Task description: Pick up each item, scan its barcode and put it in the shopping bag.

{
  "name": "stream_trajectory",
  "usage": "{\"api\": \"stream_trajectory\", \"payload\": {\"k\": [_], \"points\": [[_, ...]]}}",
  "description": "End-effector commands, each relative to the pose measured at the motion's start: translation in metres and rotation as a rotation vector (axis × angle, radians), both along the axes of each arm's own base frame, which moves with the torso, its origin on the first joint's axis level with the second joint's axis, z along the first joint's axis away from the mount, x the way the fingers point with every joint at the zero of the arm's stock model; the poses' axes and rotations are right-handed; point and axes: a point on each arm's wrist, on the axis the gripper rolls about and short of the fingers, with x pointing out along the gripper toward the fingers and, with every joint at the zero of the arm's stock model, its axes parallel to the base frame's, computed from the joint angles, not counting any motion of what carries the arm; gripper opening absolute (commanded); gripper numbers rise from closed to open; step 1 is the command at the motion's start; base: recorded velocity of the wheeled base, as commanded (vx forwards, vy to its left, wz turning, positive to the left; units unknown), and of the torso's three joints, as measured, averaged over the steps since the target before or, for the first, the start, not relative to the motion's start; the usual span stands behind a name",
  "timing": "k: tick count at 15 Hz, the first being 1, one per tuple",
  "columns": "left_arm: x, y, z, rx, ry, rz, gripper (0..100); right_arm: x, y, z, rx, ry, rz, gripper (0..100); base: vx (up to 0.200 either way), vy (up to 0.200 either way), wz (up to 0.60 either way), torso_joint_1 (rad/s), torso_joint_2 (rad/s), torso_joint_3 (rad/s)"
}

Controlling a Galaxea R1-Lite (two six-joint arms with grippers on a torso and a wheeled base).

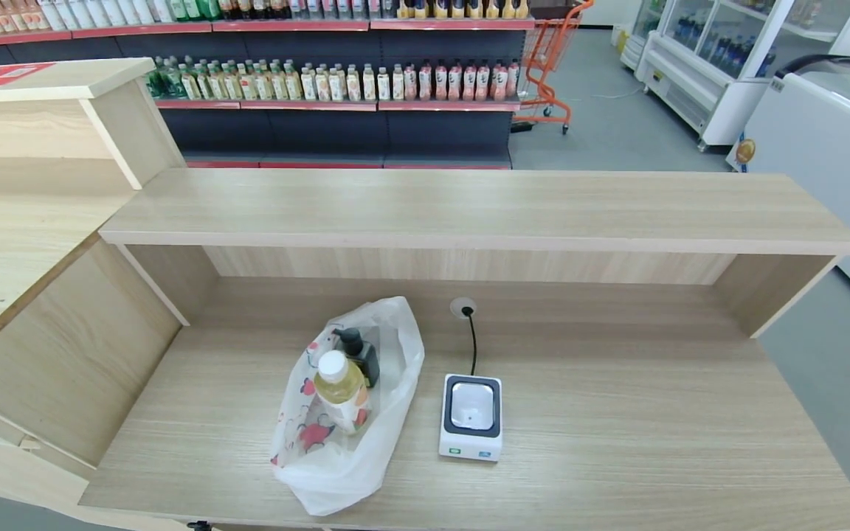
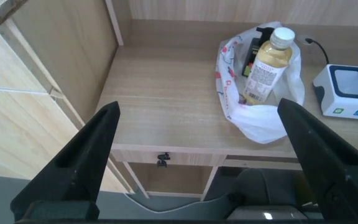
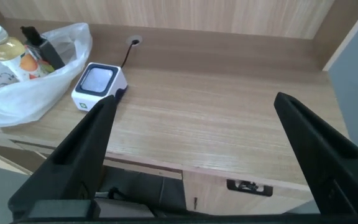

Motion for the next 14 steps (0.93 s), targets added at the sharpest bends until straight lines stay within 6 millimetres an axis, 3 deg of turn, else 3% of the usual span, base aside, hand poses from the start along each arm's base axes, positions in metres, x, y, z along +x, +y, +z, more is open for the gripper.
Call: {"api": "stream_trajectory", "payload": {"k": [1, 2, 3, 14], "points": [[-0.0002, 0.0000, -0.0001, -0.003, -0.002, 0.001, 100, 0.0002, 0.0000, 0.0000, 0.001, 0.003, -0.001, 100, 0.000, 0.000, 0.00, 0.000, 0.00, 0.000], [0.0000, 0.0000, 0.0000, -0.003, 0.000, 0.001, 100, 0.0002, 0.0000, 0.0000, 0.002, 0.003, -0.001, 100, 0.000, 0.000, 0.00, 0.000, 0.00, 0.000], [0.0000, 0.0000, 0.0000, -0.002, 0.000, 0.001, 100, 0.0002, 0.0000, 0.0000, 0.001, 0.003, -0.001, 0, 0.000, 0.000, 0.00, 0.000, 0.00, 0.000], [0.0000, 0.0000, 0.0000, -0.002, 0.000, 0.001, 100, 0.0004, 0.0000, 0.0001, 0.016, 0.007, 0.001, 0, 0.000, 0.000, 0.00, 0.000, 0.00, 0.000]]}}
